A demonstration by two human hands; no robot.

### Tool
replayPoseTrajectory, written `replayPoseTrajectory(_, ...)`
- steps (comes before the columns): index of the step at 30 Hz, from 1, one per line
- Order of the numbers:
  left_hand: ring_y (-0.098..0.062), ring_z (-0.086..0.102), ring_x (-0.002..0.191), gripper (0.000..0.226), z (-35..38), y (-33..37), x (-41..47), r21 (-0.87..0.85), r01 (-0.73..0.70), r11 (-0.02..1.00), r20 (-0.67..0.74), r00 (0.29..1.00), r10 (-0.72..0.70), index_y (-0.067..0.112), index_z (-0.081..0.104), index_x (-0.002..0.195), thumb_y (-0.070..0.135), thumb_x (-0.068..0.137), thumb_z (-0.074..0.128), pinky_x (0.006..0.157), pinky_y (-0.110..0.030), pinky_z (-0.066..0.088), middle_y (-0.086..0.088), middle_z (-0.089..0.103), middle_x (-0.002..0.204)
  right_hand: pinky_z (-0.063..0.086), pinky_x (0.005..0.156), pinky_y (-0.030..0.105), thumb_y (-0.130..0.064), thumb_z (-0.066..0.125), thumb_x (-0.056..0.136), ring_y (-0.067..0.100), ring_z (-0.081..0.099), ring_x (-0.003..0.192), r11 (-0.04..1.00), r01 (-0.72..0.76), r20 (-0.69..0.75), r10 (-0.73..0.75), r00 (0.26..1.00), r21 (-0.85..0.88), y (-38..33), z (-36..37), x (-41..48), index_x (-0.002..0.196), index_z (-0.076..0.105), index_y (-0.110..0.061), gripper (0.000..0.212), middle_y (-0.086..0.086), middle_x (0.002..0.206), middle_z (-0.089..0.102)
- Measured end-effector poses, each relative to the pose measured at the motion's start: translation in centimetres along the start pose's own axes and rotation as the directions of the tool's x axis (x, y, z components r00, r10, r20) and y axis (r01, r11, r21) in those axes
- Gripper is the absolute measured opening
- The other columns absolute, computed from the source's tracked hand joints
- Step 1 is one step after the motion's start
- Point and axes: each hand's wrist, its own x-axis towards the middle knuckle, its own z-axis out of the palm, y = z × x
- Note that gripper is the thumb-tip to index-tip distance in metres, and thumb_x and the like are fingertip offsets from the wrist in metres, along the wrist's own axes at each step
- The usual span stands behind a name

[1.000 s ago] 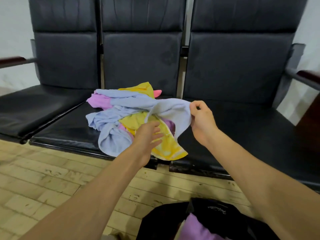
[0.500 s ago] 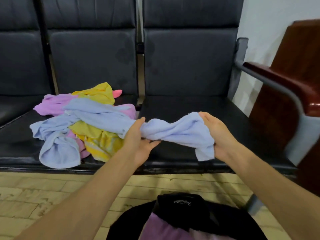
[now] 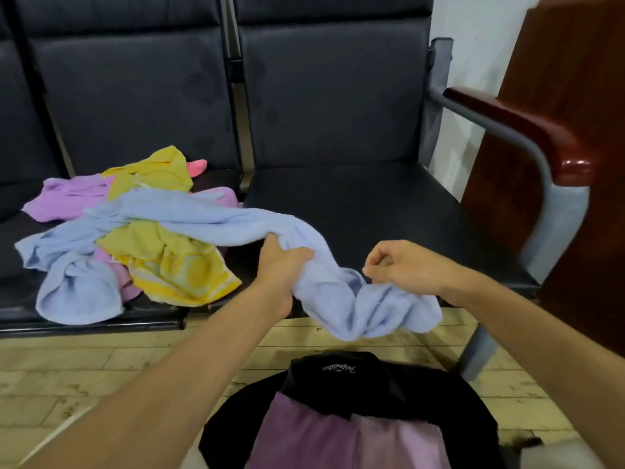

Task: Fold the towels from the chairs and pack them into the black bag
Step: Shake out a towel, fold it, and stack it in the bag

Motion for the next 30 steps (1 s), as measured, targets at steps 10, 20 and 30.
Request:
replayPoseTrajectory(10,-0.022,0.061,0.112,0.037,-1.2,-2.3,-4.0,0.155,0.124,0.98,0.54,0.82,-0.189,0.016,0.061,0.122,0.005,0.087,0.058,0.095,-0.04,0.049,-0.006,0.067,0.118,0.044,0.056,0.025,-0.023,0.052,0.096,0.017,0.057,0.07,0.978,-0.106,-0.075,0.121,0.99,0.181,-1.1,2.8,1.3,0.105,0.066,-0.005,0.025,0.012,0.091,0.068)
replayPoseTrajectory(20,-0.027,0.063,0.107,0.035,-2.8,-2.0,-3.9,-0.208,0.329,0.921,0.377,0.896,-0.235,-0.001,0.057,0.12,0.021,0.094,0.049,0.094,-0.038,0.049,-0.021,0.062,0.124,0.031,0.05,0.026,-0.02,0.066,0.077,0.015,0.04,0.054,0.953,-0.176,-0.068,0.198,0.978,0.248,-2.2,3.5,2.3,0.057,0.048,-0.011,0.028,0.001,0.056,0.045)
replayPoseTrajectory(30,-0.024,0.064,0.109,0.041,-3.2,-0.8,-4.0,-0.154,0.377,0.913,0.465,0.843,-0.269,0.009,0.063,0.123,0.011,0.082,0.065,0.093,-0.038,0.051,-0.01,0.068,0.117,0.053,0.07,0.035,-0.015,0.045,0.086,0.022,0.066,0.078,0.58,-0.073,0.013,0.108,0.994,0.812,-1.2,1.5,0.8,0.073,0.072,-0.011,0.031,0.009,0.082,0.07)
